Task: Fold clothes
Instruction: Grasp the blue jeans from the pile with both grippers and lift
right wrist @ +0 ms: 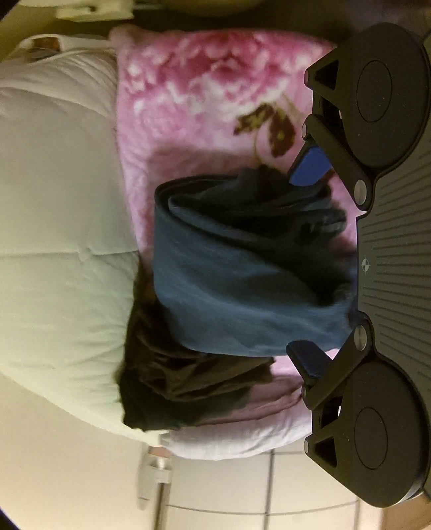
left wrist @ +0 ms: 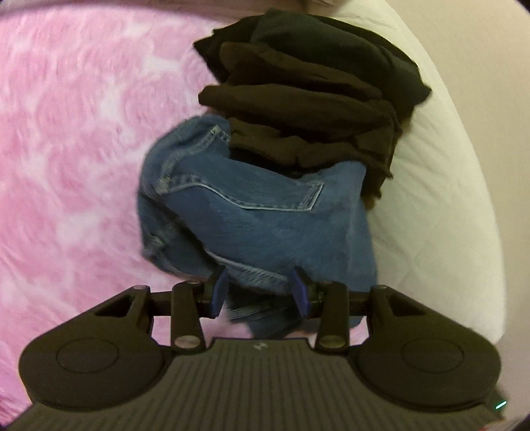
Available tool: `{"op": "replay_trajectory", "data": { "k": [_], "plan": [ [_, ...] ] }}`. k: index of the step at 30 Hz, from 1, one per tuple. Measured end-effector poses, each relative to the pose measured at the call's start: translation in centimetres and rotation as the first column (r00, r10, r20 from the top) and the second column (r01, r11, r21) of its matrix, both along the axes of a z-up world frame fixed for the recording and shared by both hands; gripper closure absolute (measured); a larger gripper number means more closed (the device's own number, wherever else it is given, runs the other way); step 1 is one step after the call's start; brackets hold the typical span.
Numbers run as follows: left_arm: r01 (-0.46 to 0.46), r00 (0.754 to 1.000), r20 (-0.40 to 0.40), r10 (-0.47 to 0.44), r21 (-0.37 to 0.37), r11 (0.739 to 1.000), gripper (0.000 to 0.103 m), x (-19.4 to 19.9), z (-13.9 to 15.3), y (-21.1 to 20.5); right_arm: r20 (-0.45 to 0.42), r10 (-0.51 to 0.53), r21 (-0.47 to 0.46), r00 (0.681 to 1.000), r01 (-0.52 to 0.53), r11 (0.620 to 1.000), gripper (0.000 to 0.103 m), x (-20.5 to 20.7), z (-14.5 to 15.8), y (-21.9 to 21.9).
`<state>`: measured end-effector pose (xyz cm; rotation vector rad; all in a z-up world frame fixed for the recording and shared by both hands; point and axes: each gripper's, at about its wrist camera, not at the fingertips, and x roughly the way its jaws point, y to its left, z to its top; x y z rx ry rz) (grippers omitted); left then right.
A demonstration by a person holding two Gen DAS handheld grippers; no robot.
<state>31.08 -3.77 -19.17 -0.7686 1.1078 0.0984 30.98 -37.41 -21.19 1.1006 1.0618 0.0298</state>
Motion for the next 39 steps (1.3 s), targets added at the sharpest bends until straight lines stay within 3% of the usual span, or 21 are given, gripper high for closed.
{"op": "replay_trajectory", "data": {
  "k": [4, 7, 9, 11, 14, 16, 20, 25, 32, 35, 39],
  "plan": [
    [-0.103, 0.995, -0.012, 0.102, -0.090, 0.991, 0.066, 0.9, -2.2, 0.5, -0.028, -0.030, 0.039, 0.999, 0.031, 0.999, 0.001, 1.7, -2.0, -0.3],
    [-0.140, 0.990, -0.031, 0.137, -0.117, 0.983, 0.065, 1.5, -3.9, 0.7, -0.038, -0.039, 0.057, 0.999, 0.041, 0.998, 0.005, 3.2, -3.7, -0.3],
    [-0.152, 0.988, -0.048, 0.146, -0.132, 0.980, 0.062, 1.8, -4.9, 0.9, -0.037, -0.041, 0.066, 0.998, 0.044, 0.997, 0.019, 4.2, -4.8, -0.3],
    [-0.160, 0.986, -0.062, 0.152, -0.147, 0.976, 0.061, 1.9, -5.7, 1.1, -0.042, -0.032, 0.100, 0.999, 0.036, 0.994, 0.063, 5.1, -6.0, 0.0],
    [-0.142, 0.990, -0.022, 0.140, -0.162, 0.977, 0.076, 1.6, -5.9, 1.4, -0.036, -0.002, 0.120, 0.999, 0.006, 0.993, 0.086, 5.9, -6.4, 0.5],
    [-0.105, 0.993, 0.034, 0.110, -0.132, 0.986, 0.081, 1.3, -5.1, 1.5, 0.020, 0.055, 0.076, 0.998, -0.057, 0.995, 0.095, 6.2, -4.9, 1.0],
    [-0.085, 0.988, 0.117, 0.096, -0.097, 0.992, 0.086, -0.1, -3.0, 2.6, 0.192, 0.176, -0.011, 0.965, -0.178, 0.984, 0.097, 5.5, 0.2, 2.4],
    [-0.106, 0.974, 0.196, 0.111, -0.033, 0.994, 0.091, -4.4, 0.6, 5.6, 0.310, 0.325, -0.080, 0.893, -0.316, 0.945, 0.097, 3.5, 6.1, 6.3],
    [-0.218, 0.941, 0.267, 0.207, 0.009, 0.976, 0.092, -16.0, 6.7, 12.8, 0.422, 0.513, -0.101, 0.748, -0.524, 0.846, 0.097, -2.3, 12.4, 14.8],
    [-0.297, 0.907, 0.319, 0.276, 0.019, 0.955, 0.092, -22.4, 10.0, 16.8, 0.489, 0.567, -0.097, 0.663, -0.604, 0.791, 0.097, -4.2, 15.2, 19.7],
    [-0.410, 0.837, 0.427, 0.342, 0.076, 0.909, 0.092, -30.8, 15.2, 22.5, 0.603, 0.617, -0.131, 0.505, -0.701, 0.701, 0.097, -7.9, 19.5, 27.6]
  ]
}}
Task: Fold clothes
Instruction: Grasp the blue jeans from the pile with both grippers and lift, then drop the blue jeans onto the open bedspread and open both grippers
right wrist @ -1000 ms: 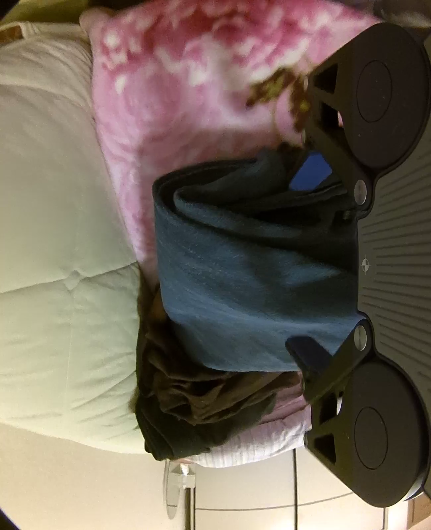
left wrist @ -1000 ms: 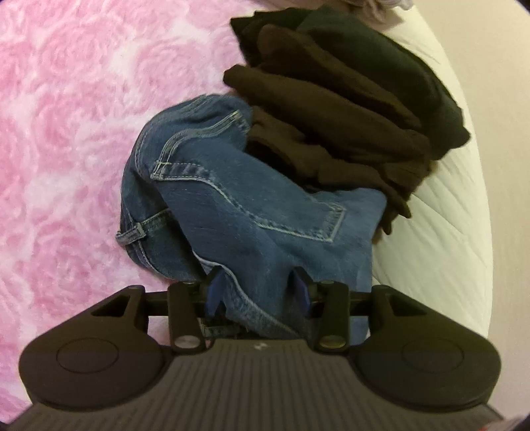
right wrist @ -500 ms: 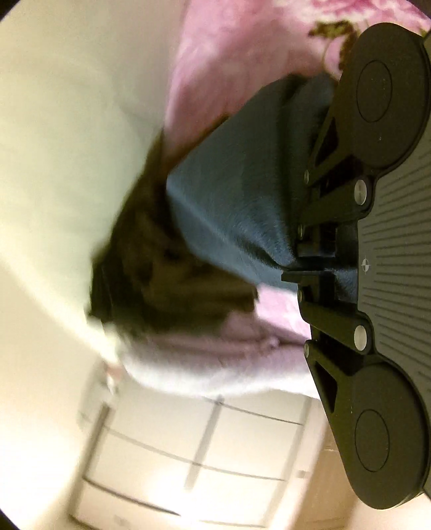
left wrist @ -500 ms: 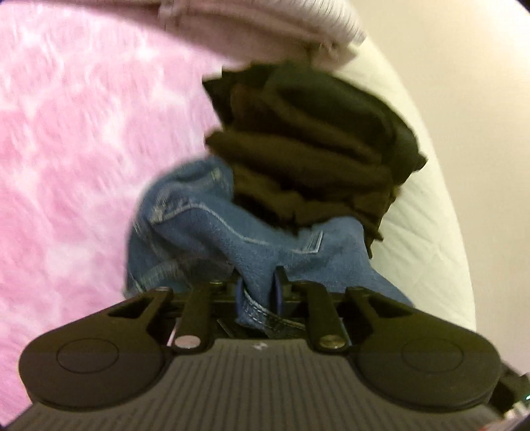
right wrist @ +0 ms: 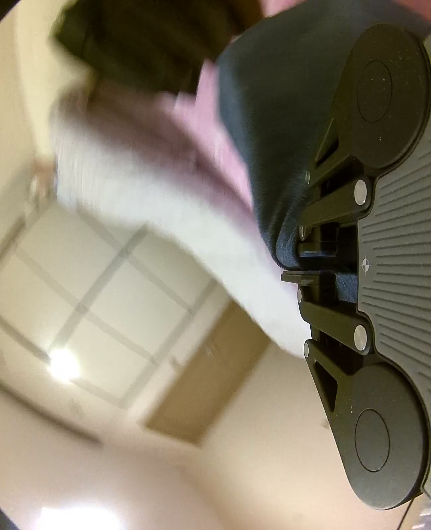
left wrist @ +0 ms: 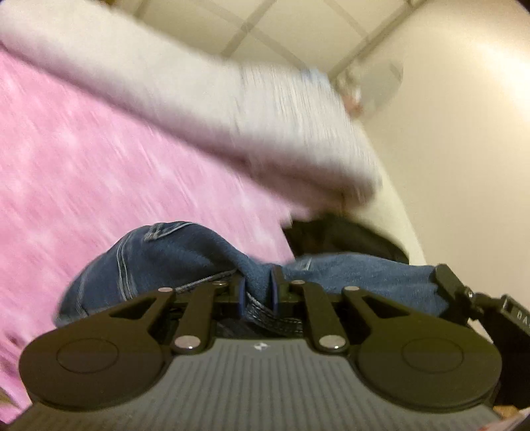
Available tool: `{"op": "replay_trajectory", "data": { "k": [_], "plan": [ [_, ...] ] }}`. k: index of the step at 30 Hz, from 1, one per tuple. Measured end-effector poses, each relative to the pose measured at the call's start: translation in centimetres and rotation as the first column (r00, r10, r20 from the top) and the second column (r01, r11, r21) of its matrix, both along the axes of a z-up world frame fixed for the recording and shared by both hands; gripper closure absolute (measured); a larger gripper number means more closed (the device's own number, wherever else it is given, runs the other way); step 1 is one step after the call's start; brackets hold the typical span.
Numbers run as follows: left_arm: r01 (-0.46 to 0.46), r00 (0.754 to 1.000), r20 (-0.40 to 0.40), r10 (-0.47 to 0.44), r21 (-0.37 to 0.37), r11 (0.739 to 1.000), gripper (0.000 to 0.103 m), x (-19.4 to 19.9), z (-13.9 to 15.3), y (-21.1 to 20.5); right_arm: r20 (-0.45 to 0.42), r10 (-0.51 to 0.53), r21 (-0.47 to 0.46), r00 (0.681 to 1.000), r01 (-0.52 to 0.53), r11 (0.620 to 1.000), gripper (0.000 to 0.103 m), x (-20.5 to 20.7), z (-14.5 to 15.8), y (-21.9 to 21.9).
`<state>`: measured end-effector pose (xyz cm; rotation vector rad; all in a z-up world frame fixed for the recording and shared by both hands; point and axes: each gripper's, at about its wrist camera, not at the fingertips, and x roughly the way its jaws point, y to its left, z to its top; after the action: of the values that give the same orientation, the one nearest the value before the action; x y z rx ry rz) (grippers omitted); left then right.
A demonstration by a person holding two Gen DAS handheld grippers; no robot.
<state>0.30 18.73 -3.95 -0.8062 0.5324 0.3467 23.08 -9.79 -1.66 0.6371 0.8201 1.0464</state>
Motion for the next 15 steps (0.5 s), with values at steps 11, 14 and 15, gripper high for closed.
{"op": "replay_trajectory", "data": {
  "k": [11, 14, 15],
  "plan": [
    [-0.130, 0.965, -0.197, 0.173, 0.214, 0.968, 0.086, -11.5, 8.0, 14.6, 0.061, 0.085, -0.203, 0.995, -0.071, 0.977, 0.072, -8.3, 3.6, 24.1],
    [-0.137, 0.938, -0.289, 0.192, 0.200, 0.970, 0.086, -14.5, 5.2, 15.7, -0.124, 0.151, -0.318, 0.981, -0.183, 0.930, 0.061, -10.2, -0.7, 27.3],
    [-0.143, 0.927, -0.318, 0.199, 0.191, 0.971, 0.086, -15.7, 4.2, 15.9, -0.176, 0.174, -0.326, 0.969, -0.224, 0.918, 0.057, -11.0, -2.3, 27.6]
  ]
}}
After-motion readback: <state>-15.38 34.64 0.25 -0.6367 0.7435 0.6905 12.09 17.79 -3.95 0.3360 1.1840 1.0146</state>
